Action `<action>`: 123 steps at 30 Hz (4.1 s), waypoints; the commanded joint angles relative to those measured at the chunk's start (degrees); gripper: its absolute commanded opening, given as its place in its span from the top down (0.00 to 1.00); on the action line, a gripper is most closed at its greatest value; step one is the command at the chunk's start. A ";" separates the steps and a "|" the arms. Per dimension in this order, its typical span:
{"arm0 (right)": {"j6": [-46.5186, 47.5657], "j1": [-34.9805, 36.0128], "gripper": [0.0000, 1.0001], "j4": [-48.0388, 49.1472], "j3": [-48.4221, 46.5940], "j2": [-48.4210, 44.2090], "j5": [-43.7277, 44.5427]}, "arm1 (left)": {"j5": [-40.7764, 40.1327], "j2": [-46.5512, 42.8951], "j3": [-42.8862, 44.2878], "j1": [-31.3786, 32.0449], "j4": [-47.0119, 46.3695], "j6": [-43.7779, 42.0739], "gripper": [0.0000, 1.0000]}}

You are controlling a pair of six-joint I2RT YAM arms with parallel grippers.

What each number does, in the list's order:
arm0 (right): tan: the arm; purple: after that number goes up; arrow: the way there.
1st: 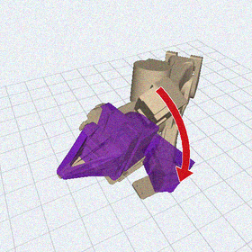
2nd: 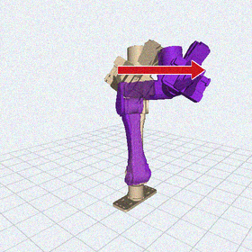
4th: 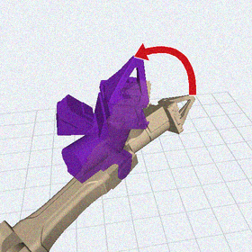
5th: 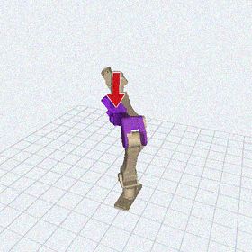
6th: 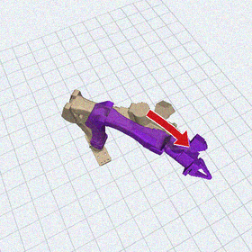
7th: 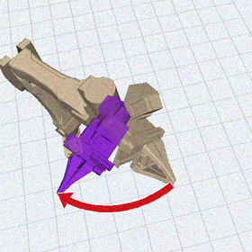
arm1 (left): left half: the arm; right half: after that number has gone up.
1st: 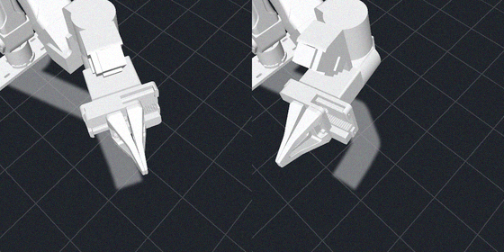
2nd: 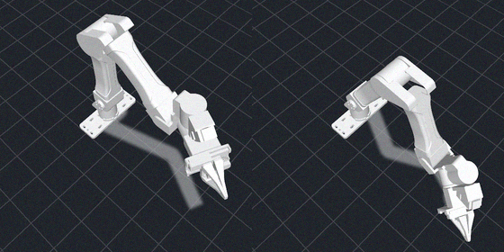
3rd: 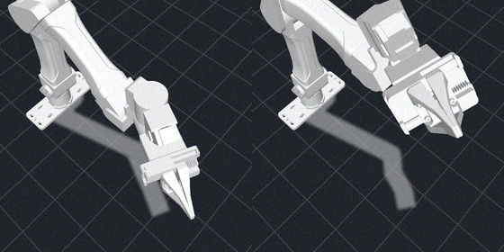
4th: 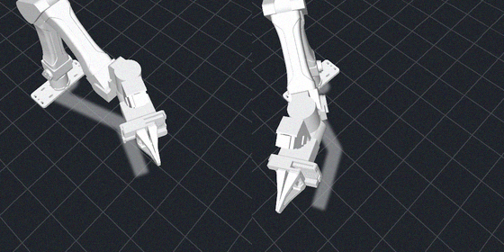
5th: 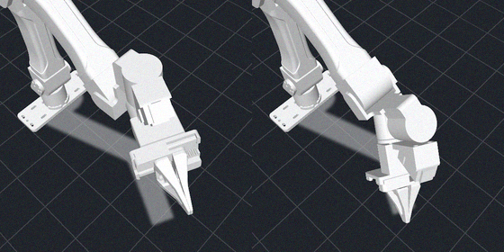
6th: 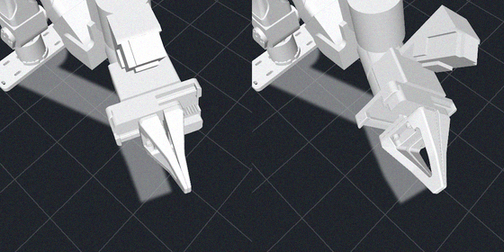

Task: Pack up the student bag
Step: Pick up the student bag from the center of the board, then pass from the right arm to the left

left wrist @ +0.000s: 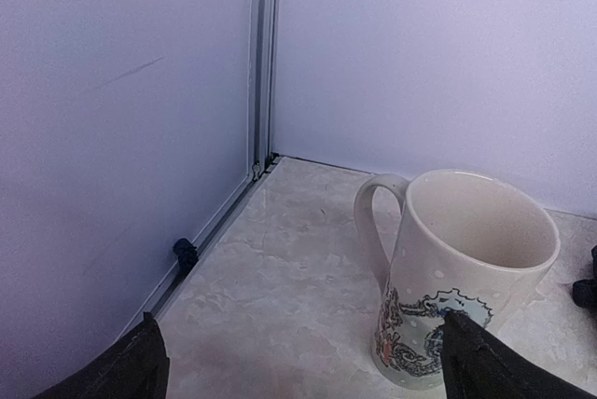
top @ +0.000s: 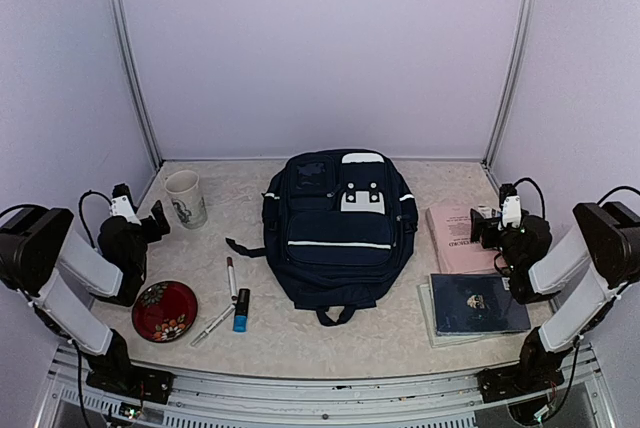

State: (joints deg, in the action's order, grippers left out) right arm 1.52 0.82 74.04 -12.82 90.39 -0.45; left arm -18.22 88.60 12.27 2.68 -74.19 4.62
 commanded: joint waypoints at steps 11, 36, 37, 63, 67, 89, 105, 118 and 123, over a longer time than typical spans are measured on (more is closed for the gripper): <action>0.30 -0.82 0.00 1.49 -0.74 -0.10 -0.48 | -9.19 -11.38 -0.99 4.60 3.22 -2.30 0.01; -24.86 27.13 0.14 -74.90 -31.69 -7.82 -10.02 | 19.13 -15.47 53.25 46.06 77.35 -6.22 0.01; -25.06 28.29 0.11 -74.82 -32.24 -6.57 -10.00 | 20.05 -14.31 53.35 46.55 77.17 -7.34 0.01; -20.76 32.67 1.00 -87.22 -50.52 6.56 -4.76 | 16.43 -16.52 42.32 48.65 67.78 -14.73 0.01; -16.31 32.67 1.00 -91.90 -55.27 0.70 -2.82 | 16.31 -16.35 42.47 48.65 67.99 -14.76 0.01; 23.60 35.95 1.00 -98.87 -70.57 -20.09 -11.17 | 22.81 -15.64 46.94 49.44 75.79 -20.47 0.01; 42.32 61.97 1.00 -91.91 -55.78 -20.90 3.89 | 30.46 -14.99 64.61 46.29 96.79 -21.34 0.01; 45.52 66.16 1.00 -92.45 -54.05 -18.85 5.50 | 14.47 -12.98 58.83 49.10 98.85 -30.61 0.01; 45.44 66.15 1.00 -86.08 -48.63 -23.51 4.69 | 21.96 -12.79 59.04 49.04 100.42 -30.88 0.53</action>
State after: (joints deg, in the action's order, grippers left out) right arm 46.85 66.46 -18.98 -64.88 71.26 5.85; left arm 2.35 74.98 72.36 52.14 22.87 -24.45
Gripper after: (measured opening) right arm 0.079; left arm 0.702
